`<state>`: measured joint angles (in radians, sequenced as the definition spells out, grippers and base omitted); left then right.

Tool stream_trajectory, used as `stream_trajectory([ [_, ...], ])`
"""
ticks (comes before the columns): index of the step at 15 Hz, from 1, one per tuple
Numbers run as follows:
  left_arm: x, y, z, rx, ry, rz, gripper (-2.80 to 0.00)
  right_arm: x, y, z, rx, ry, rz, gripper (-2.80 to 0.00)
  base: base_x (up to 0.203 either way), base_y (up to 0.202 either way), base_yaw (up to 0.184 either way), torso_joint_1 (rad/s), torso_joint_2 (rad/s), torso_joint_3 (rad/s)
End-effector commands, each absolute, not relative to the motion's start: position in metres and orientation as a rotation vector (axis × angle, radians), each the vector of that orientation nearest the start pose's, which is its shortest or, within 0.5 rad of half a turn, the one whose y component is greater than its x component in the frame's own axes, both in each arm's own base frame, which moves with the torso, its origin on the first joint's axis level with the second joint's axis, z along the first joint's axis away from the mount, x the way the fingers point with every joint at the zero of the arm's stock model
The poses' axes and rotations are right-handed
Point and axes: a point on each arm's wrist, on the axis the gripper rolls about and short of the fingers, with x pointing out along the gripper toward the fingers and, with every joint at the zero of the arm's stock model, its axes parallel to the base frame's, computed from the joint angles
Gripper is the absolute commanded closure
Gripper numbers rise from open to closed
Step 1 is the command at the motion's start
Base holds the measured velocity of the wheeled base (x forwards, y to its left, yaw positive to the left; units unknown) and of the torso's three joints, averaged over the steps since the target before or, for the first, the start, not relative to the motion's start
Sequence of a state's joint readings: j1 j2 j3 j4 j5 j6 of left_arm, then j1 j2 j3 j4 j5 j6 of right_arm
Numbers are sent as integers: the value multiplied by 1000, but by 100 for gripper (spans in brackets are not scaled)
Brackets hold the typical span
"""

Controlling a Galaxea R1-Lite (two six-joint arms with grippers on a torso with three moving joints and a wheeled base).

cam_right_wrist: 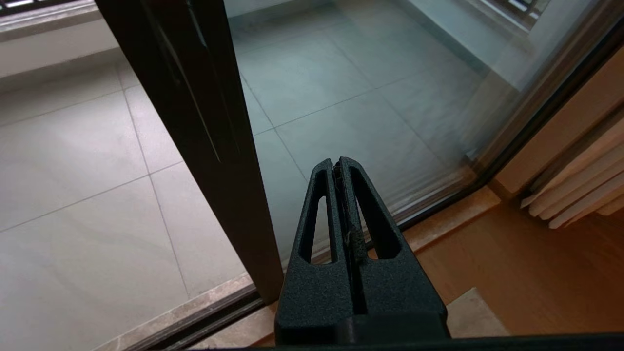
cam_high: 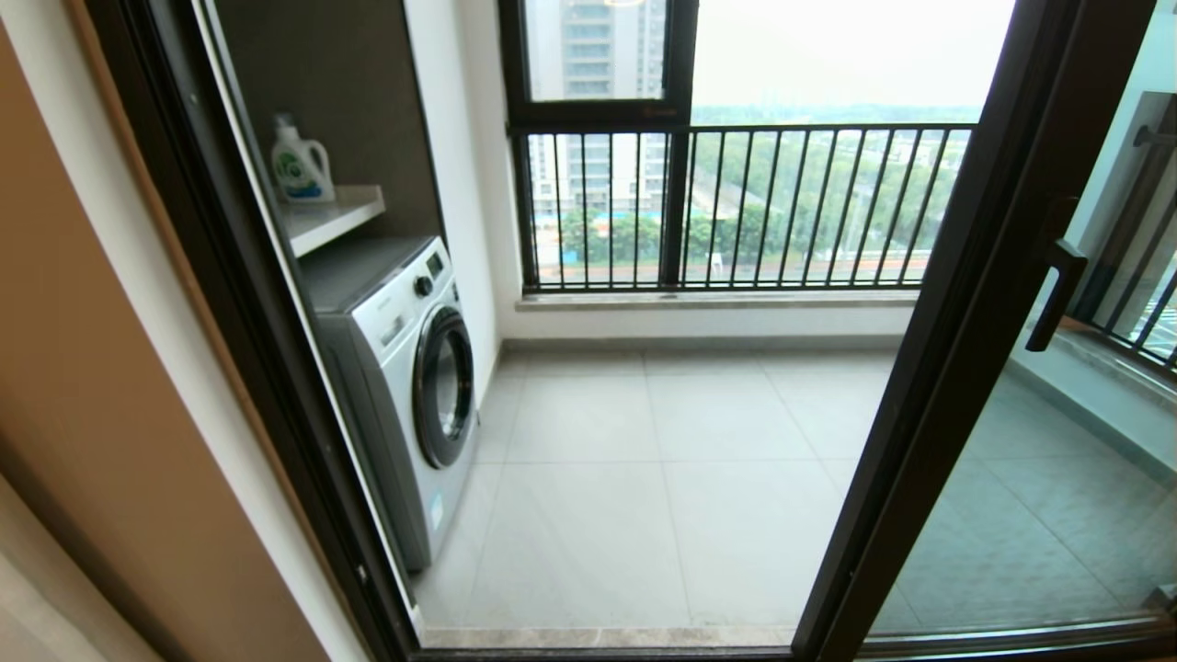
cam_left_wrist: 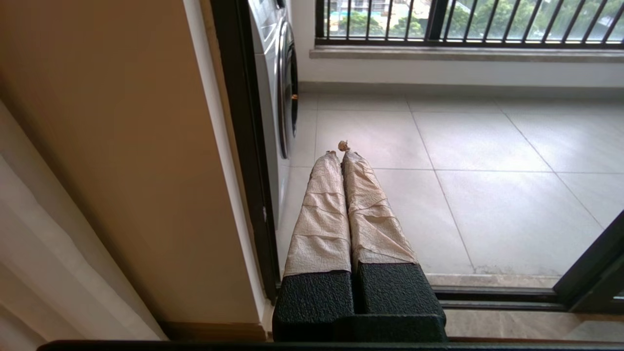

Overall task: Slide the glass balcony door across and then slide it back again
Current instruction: Close the slid door

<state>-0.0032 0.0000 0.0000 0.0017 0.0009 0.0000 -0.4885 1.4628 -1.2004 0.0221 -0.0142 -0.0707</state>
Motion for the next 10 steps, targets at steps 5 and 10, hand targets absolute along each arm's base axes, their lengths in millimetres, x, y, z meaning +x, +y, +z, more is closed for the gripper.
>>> stream_trajectory([
  [5,-23,0,75,0,3,-2,0,259,-194,273,102,329,-322,0,0,0,0,0,0,0],
  [10,-23,0,75,-2,3,-2,0,302,-234,263,113,299,-232,0,0,0,0,0,0,0],
])
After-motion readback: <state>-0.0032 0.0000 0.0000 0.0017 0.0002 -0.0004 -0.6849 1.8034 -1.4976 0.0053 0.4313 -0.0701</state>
